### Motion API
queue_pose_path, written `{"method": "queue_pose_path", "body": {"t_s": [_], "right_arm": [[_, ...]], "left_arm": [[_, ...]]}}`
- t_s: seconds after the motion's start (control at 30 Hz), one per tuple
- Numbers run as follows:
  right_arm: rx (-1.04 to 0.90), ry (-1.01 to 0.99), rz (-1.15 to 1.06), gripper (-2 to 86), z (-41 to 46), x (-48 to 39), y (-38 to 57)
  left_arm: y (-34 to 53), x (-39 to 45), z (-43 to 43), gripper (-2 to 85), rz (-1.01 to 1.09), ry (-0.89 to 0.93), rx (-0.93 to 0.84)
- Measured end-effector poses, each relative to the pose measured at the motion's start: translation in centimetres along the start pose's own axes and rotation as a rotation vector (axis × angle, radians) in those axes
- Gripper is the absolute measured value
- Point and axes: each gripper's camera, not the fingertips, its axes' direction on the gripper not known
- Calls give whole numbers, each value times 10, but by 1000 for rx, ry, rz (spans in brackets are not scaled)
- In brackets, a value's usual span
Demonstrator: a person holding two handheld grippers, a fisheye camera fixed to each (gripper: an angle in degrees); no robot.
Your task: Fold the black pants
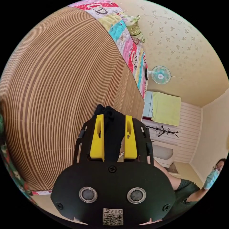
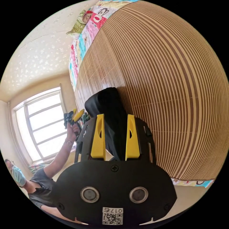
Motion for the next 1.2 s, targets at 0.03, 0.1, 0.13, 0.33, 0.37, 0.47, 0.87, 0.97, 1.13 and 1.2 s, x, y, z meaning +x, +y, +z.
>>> {"method": "queue_pose_path", "body": {"t_s": [0.03,0.1,0.13,0.33,0.37,0.47,0.87,0.97,1.13,1.2], "right_arm": [[6,-60,-8,141,5,8,7],[9,-132,-23,154,16,20,21],[-7,-146,-32,167,27,28,31],[-36,-123,-11,230,76,62,66],[-10,-137,0,231,78,66,69],[27,-134,-23,228,81,67,76],[-306,-215,159,124,159,74,94],[-325,-337,148,112,166,59,105],[-346,-424,133,90,184,-4,113],[-358,-454,92,83,193,-42,110]], "left_arm": [[4,-3,5,135,4,-10,-15],[23,-15,37,159,31,-18,-120],[30,-18,46,165,37,-30,-148],[87,-48,110,174,25,-47,-251],[91,-51,112,163,17,-33,-228],[97,-50,122,153,12,-7,-215],[141,-54,178,112,-124,165,-460],[150,-42,163,108,-101,175,-487],[153,-17,106,102,-37,182,-488],[148,-12,61,101,-20,211,-465]]}}
